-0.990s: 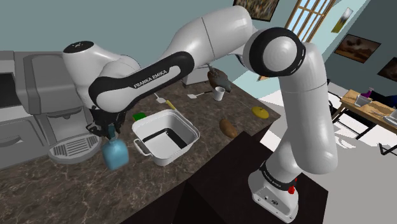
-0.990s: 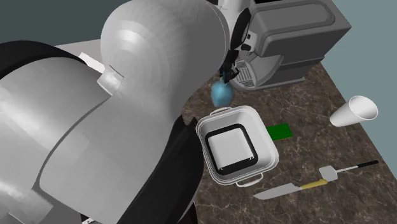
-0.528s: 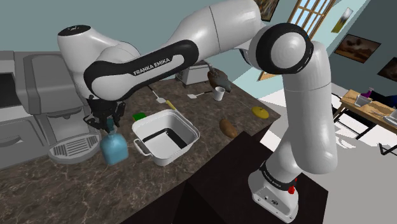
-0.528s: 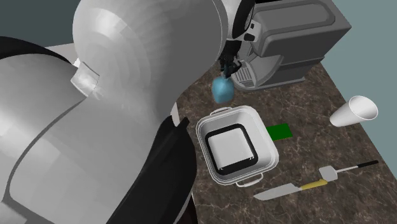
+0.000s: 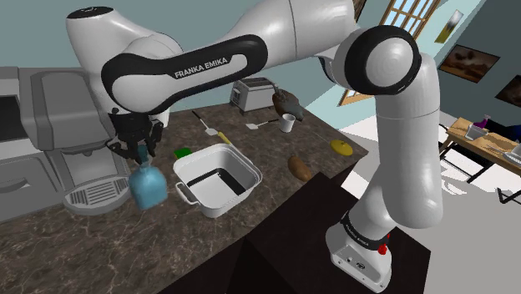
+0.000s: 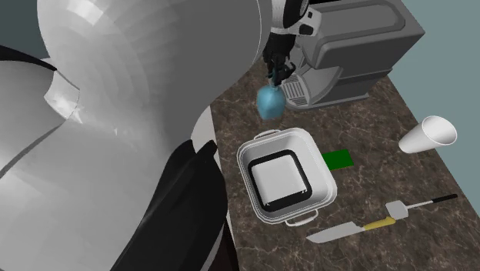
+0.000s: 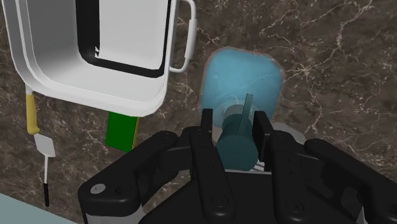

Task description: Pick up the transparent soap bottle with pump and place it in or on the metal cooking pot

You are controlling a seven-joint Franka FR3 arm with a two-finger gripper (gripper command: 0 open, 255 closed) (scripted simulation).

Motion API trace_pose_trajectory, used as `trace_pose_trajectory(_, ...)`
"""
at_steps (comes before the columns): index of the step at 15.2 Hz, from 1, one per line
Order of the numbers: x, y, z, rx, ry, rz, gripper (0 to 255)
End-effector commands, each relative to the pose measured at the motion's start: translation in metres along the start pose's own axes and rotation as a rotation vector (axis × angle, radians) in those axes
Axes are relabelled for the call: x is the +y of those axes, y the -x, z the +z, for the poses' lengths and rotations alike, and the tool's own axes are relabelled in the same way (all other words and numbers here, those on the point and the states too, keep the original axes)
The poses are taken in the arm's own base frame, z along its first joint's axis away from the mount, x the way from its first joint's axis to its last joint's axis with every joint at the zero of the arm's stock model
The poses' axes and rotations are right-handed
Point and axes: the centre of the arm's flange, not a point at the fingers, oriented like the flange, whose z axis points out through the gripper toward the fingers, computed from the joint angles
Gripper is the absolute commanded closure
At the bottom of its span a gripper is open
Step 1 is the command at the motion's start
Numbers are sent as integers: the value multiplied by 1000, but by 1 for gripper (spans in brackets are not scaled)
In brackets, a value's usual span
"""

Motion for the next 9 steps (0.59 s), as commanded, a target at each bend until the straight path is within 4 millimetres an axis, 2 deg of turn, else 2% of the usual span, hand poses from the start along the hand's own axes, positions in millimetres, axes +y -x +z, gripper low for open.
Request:
trace_pose_trajectory(1,2,0,-11,0,0,0,255)
trace_pose_trajectory(9,8,1,-53,0,0,0,255)
